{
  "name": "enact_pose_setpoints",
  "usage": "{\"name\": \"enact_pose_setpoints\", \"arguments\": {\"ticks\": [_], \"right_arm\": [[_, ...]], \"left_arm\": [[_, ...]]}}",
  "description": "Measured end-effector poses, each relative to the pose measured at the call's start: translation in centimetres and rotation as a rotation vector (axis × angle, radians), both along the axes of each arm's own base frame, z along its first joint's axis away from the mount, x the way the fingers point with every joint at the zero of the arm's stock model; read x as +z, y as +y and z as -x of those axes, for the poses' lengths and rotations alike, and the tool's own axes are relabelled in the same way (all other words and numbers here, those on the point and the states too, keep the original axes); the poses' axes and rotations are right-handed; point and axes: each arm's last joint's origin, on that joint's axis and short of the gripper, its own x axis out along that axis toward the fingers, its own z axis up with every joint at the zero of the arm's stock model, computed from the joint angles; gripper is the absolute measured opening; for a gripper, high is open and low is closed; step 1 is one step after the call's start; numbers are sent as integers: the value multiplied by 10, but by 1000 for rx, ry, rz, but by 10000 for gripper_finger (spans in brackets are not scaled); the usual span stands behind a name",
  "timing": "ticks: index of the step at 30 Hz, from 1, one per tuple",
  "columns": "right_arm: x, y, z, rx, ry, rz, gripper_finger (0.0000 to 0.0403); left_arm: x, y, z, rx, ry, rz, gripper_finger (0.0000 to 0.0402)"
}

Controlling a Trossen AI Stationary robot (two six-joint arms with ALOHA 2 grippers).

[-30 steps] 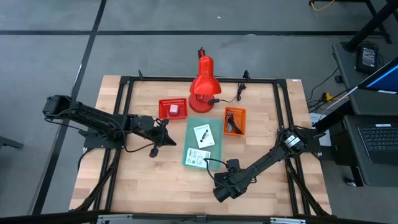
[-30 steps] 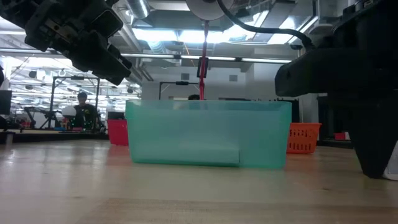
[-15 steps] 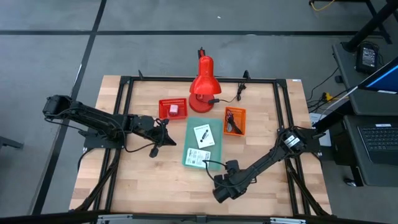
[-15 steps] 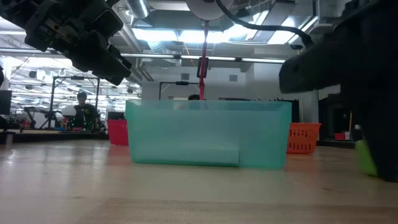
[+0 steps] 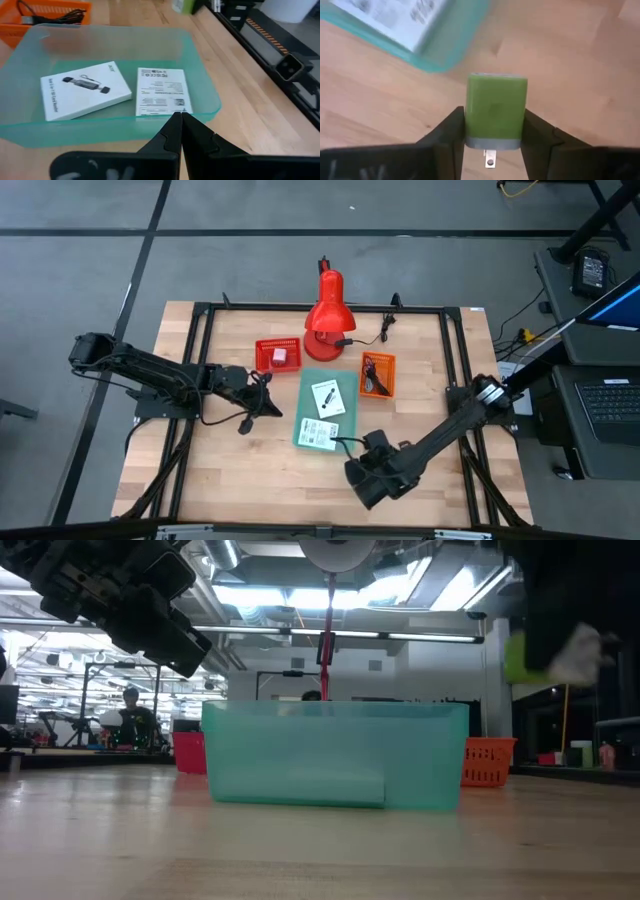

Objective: Pick and place items into bin
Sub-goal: Put the green charger adapter into the red basket

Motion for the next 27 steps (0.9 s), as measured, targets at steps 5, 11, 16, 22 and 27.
{"name": "enact_pose_setpoints", "arguments": {"ticks": [5,11,16,22,27], "right_arm": [[20,-7,11,95,-33,117,128],[34,-9,27,199,-121,294,128],[24,-11,40,239,-143,325,128],[-11,-24,54,267,-189,329,128],[-25,-39,67,329,-323,396,127]], "left_arm": [[0,0,0,-4,0,2,4],[2,0,-1,-5,-17,3,4],[5,0,-2,-4,-52,6,4],[8,0,-4,2,-92,5,4],[9,0,-4,2,-98,6,4]]}}
